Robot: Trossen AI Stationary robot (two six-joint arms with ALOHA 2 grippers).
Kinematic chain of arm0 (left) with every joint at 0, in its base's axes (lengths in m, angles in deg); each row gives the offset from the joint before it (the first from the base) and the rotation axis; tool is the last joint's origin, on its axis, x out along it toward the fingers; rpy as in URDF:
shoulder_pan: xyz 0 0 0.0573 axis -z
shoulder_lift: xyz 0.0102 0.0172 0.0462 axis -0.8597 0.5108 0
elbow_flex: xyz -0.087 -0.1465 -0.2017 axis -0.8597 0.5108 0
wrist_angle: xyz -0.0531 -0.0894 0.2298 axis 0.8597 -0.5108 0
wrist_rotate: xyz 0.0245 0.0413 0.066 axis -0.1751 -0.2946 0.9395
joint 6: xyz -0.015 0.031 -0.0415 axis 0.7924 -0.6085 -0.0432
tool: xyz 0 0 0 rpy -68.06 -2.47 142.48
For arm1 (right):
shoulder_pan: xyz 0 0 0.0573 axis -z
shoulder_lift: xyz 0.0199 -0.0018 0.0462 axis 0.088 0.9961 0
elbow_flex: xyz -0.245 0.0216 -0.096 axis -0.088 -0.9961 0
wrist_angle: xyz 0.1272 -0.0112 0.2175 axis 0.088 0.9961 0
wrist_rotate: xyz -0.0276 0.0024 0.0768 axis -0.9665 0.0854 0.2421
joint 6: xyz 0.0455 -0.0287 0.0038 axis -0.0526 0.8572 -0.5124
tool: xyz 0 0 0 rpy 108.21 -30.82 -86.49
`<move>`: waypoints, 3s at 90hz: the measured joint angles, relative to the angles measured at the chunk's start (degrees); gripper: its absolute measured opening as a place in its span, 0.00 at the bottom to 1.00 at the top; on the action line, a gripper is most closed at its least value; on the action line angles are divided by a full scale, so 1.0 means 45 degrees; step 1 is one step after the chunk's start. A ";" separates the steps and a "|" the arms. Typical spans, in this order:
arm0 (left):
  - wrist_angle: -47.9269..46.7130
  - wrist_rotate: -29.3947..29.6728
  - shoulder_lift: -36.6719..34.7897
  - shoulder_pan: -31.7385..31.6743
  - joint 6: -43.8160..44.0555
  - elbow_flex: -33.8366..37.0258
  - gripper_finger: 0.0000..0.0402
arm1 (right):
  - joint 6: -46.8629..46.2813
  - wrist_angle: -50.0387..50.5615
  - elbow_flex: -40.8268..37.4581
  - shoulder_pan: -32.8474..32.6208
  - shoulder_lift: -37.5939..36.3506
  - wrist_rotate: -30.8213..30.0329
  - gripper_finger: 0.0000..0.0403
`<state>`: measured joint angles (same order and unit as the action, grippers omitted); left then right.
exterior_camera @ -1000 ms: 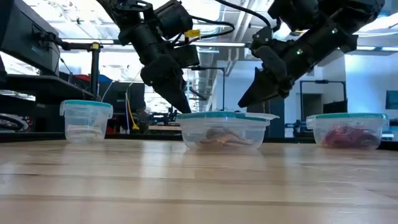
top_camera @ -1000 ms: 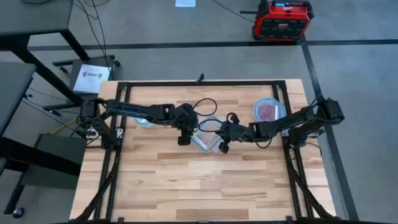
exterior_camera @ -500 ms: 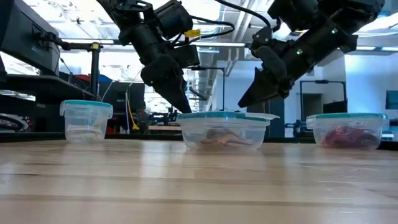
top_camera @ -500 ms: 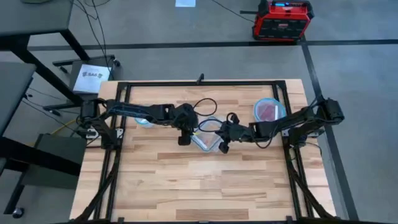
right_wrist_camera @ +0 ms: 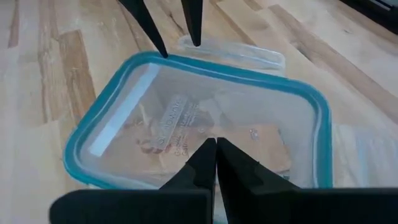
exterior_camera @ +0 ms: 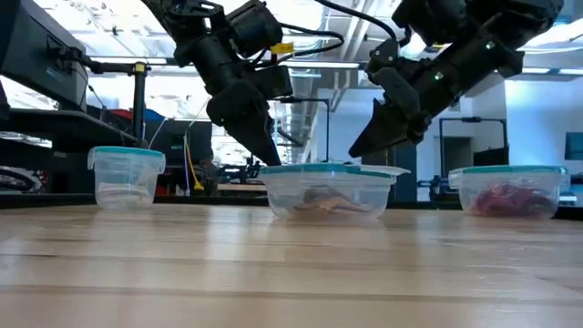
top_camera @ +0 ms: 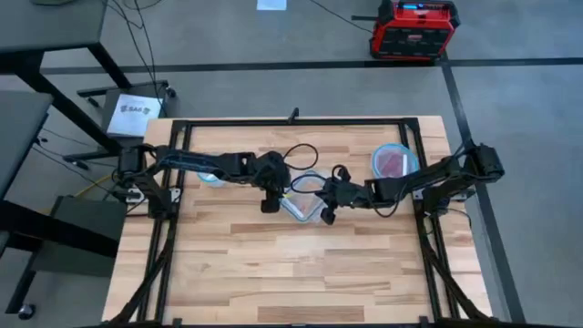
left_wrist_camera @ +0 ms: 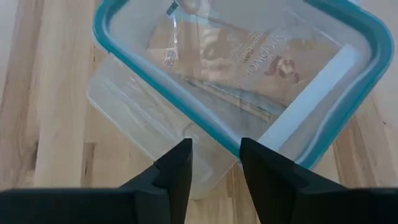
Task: Sort candy
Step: Close the rectangular transparent bin
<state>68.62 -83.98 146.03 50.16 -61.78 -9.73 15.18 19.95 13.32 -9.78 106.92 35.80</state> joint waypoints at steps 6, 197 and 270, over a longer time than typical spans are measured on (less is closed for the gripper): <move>-0.0010 0.0005 0.0000 0.0022 0.0000 0.0000 0.31 | 0.0004 -0.0001 0.0000 0.0000 0.0000 0.0000 0.00; 0.0095 -0.1534 -0.0918 -0.0444 0.0355 0.1234 0.31 | -0.0155 -0.1549 -0.0495 -0.0016 0.0000 0.0944 0.00; -0.0387 0.0656 -0.0313 0.2081 -0.0442 -0.1028 0.31 | -0.1038 0.0061 0.0515 0.0076 -0.0702 0.1588 0.00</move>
<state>66.87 -81.02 144.62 59.52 -63.76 -14.36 10.51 20.23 15.64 -9.44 103.76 42.94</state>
